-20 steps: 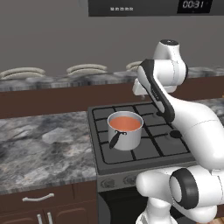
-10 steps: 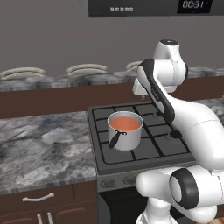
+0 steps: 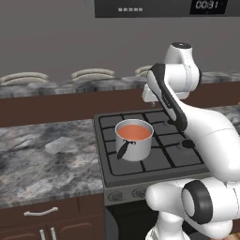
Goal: Wait until the marinara sauce is simmered to a deep red color and then turn off the stove.
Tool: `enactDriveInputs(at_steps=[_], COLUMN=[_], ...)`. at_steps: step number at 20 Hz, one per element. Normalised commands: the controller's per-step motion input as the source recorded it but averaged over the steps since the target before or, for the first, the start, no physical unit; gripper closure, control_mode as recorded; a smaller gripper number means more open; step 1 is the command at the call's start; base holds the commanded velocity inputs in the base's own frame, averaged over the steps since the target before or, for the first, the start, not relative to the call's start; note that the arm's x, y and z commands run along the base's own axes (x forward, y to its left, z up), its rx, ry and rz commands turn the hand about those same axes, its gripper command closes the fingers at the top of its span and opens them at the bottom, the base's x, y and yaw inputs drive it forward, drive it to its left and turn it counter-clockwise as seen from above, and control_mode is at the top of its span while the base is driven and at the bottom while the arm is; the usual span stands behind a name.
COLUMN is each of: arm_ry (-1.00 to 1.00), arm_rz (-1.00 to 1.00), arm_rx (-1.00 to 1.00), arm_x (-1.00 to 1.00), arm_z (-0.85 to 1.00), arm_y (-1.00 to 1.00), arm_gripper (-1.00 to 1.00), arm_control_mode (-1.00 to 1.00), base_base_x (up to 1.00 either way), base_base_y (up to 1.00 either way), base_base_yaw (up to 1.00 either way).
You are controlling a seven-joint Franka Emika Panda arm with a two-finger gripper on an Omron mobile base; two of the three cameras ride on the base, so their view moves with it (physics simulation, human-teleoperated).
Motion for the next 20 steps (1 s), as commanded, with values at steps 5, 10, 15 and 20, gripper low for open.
enactDriveInputs(at_steps=[5, 10, 15, 20], arm_ry=[0.0, 0.0, 0.0, 0.0], arm_rz=[0.0, 0.0, 0.0, 0.0], arm_rx=[0.0, 0.0, 0.0, 0.0], arm_x=[0.0, 0.0, 0.0, 0.0], arm_z=[0.0, 0.0, 0.0, 0.0], arm_y=[0.0, 0.0, 0.0, 0.0], arm_gripper=[-1.0, -1.0, -1.0, -1.0], arm_control_mode=[-1.0, -1.0, -1.0, -1.0], base_base_x=[0.0, 0.0, 0.0, 0.0], base_base_y=[0.0, 0.0, 0.0, 0.0], base_base_yaw=[0.0, 0.0, 0.0, 0.0])
